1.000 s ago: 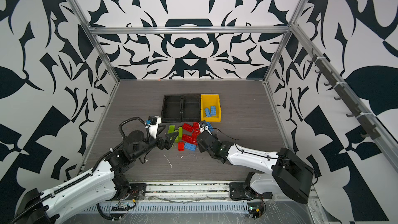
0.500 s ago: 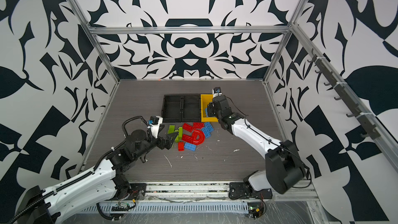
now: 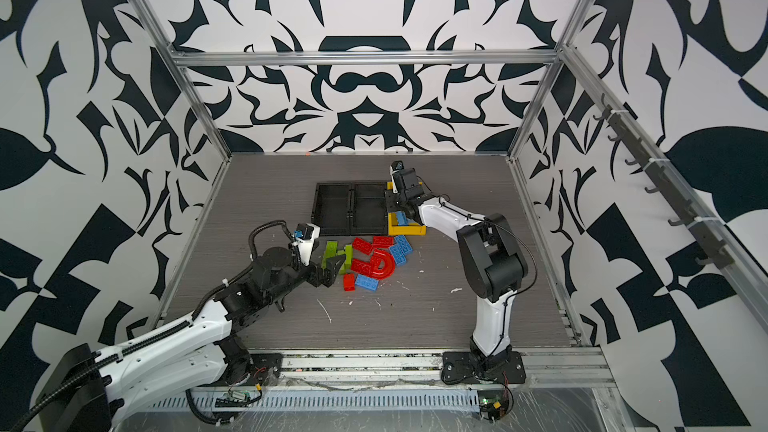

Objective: Sort the legos into containers by color
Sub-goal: 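Carry the blue brick with the right gripper into the yellow bin and release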

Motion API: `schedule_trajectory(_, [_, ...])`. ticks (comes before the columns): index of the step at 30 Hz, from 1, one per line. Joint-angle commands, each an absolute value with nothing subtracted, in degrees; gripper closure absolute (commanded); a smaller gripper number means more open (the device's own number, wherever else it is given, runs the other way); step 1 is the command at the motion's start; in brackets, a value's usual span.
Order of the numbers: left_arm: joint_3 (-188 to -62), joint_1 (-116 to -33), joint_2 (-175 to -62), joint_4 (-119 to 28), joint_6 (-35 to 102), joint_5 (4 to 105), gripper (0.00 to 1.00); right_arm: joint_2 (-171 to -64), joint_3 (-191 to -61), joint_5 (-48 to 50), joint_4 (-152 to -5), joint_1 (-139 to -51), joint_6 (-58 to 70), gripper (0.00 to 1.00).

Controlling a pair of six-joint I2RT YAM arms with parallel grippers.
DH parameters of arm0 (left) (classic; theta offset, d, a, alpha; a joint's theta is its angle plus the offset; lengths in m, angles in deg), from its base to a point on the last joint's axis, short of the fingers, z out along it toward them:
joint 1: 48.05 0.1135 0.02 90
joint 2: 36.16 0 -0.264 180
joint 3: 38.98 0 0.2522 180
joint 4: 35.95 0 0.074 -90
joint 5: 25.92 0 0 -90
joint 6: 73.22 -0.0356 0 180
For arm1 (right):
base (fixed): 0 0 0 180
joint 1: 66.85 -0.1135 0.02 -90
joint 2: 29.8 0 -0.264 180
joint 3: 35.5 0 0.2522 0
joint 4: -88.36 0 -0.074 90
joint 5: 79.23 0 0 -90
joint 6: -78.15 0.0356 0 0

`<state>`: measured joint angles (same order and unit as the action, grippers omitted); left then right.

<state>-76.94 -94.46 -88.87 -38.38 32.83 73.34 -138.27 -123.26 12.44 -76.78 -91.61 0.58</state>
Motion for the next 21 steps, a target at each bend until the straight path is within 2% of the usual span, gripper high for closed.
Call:
schedule_trajectory(1, [-78.93,-94.54,-89.31,-37.25,32.56,73.76,0.00,-136.67,-124.85,11.41,-79.13,-90.84,1.56,0.84])
schedule_trajectory(8, [-78.93,-94.54,-89.25,-37.33,32.59,73.66,0.00,-136.33,-123.61,10.88,-78.98,-90.06,1.76,0.82])
schedule_trajectory(10, [-78.93,-94.54,-88.93,-37.39,32.56,73.60,0.00,-136.24,-123.36,10.86,-78.93,-90.06,1.95,0.76])
schedule_trajectory(12, [-78.86,-94.54,-88.76,-37.54,32.58,73.67,0.00,-136.17,-123.43,11.18,-78.69,-90.05,2.13,0.65])
schedule_trajectory(21, [-78.92,-94.54,-88.20,-37.67,32.57,73.74,0.00,-133.58,-124.21,13.57,-73.90,-90.05,2.52,0.42])
